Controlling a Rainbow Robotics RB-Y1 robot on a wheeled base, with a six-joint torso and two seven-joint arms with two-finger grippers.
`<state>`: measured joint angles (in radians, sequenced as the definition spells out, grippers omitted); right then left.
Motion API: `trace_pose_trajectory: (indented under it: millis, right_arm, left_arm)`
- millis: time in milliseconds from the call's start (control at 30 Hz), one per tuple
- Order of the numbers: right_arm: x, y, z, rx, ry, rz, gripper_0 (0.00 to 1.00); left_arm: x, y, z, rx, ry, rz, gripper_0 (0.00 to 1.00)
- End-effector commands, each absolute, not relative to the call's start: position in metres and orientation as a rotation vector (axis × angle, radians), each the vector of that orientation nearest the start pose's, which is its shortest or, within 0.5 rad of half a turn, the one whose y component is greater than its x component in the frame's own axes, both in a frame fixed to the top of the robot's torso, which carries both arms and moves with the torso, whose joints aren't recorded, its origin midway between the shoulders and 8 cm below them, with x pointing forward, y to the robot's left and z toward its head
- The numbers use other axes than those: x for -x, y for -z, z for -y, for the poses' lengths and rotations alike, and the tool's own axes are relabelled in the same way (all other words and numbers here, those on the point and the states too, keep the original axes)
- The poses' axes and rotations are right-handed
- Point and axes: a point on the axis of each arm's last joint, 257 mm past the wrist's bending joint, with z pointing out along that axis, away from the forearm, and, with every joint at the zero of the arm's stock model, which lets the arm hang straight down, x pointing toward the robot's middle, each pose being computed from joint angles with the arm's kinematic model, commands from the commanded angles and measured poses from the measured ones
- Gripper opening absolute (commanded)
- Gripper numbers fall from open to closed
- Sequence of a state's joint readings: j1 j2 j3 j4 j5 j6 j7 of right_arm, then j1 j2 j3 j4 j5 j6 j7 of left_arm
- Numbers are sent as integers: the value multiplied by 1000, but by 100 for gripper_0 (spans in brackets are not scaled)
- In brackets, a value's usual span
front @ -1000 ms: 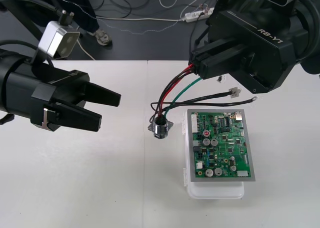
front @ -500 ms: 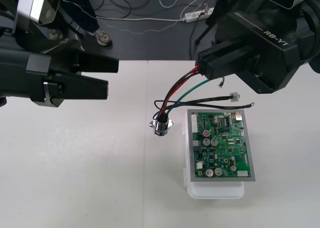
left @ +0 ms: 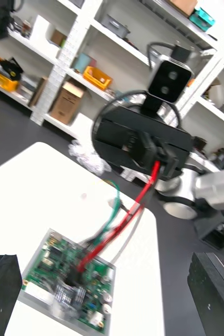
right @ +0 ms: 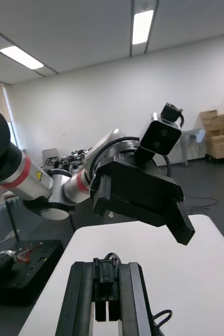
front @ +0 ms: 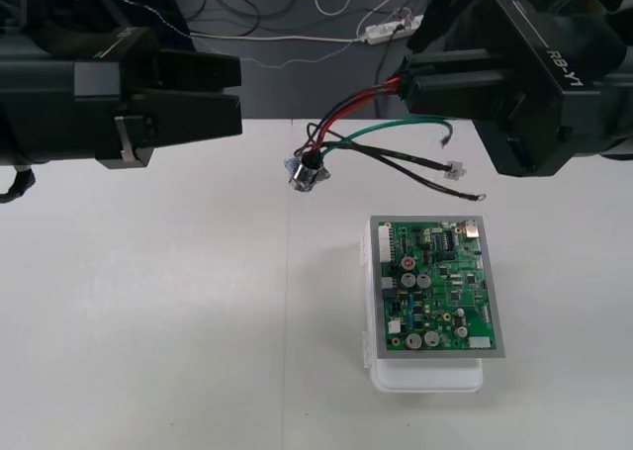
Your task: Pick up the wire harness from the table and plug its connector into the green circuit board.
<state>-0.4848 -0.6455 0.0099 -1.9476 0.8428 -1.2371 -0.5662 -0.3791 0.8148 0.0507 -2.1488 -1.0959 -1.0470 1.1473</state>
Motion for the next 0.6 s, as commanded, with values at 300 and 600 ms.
trace_pose_trajectory:
  millis: [300, 600]
  right_arm:
    - [-287, -86, 36, 1254, -1100, -929, 0]
    - [-275, -91, 30, 1265, -970, -874, 0]
  left_arm:
    - [-324, -105, -32, -1060, 1108, -1171, 93]
    - [-306, -103, -16, -1119, 1142, -1076, 93]
